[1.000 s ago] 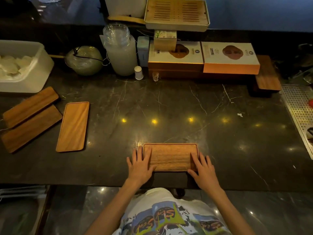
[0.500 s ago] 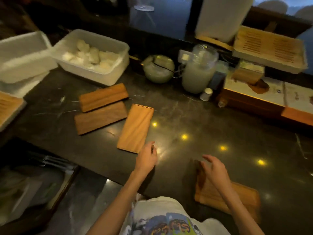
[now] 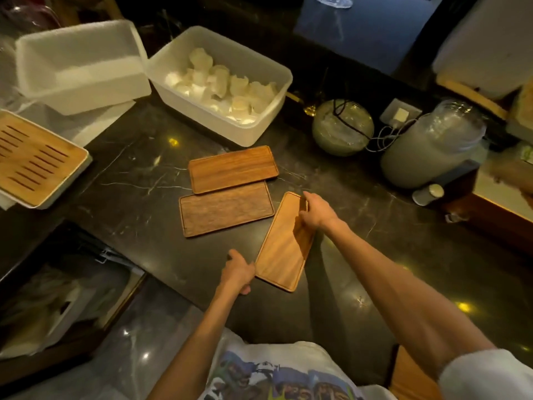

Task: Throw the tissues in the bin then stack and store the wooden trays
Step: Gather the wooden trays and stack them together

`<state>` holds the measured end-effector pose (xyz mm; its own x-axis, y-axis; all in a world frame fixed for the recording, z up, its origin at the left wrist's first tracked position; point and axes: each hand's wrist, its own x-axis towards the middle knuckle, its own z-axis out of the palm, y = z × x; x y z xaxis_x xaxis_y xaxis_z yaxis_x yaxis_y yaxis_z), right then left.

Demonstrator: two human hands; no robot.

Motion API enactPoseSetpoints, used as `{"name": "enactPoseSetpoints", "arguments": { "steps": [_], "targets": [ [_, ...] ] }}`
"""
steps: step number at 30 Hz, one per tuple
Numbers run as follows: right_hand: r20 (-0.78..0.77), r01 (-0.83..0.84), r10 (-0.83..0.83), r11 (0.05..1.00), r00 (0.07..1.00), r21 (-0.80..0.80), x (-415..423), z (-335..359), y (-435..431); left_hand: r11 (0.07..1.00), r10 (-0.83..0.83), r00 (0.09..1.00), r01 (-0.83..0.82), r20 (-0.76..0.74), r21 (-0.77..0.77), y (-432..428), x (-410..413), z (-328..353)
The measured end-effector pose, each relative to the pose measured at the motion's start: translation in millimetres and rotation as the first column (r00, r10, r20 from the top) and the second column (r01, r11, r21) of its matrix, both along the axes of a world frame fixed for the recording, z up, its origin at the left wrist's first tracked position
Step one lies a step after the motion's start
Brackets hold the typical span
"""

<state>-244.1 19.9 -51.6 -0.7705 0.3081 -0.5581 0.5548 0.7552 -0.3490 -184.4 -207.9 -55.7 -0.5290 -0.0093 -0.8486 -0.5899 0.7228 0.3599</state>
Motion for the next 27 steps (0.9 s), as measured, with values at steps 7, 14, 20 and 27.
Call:
{"name": "enactPoseSetpoints", "arguments": {
  "steps": [7, 14, 20, 27],
  "targets": [
    [-0.117, 0.083, -0.073, 0.993, 0.990, 0.084, 25.1, -21.7, 28.7, 0.999, -0.037, 0.998, 0.037, -0.041, 0.009, 3.5, 0.2, -10.0],
    [-0.102, 0.444, -0.492, 0.843, 0.865, -0.302, 131.9, -10.6, 87.4, 0.982, 0.114, 0.968, -0.075, -0.226, 0.175, 13.2, 16.0, -10.5],
    [-0.183, 0.664, -0.829, 0.538, 0.529, -0.520, 296.4, 19.6, 121.2, 0.846, 0.238, 0.967, -0.159, -0.094, 0.509, 84.4, 66.2, 16.2],
    [-0.188, 0.834, -0.931, 0.365, 0.314, -0.413, 478.1, 19.1, 156.5, 0.838, 0.084, 0.991, -0.015, -0.102, 0.545, 185.1, 197.4, 17.5]
  ]
}}
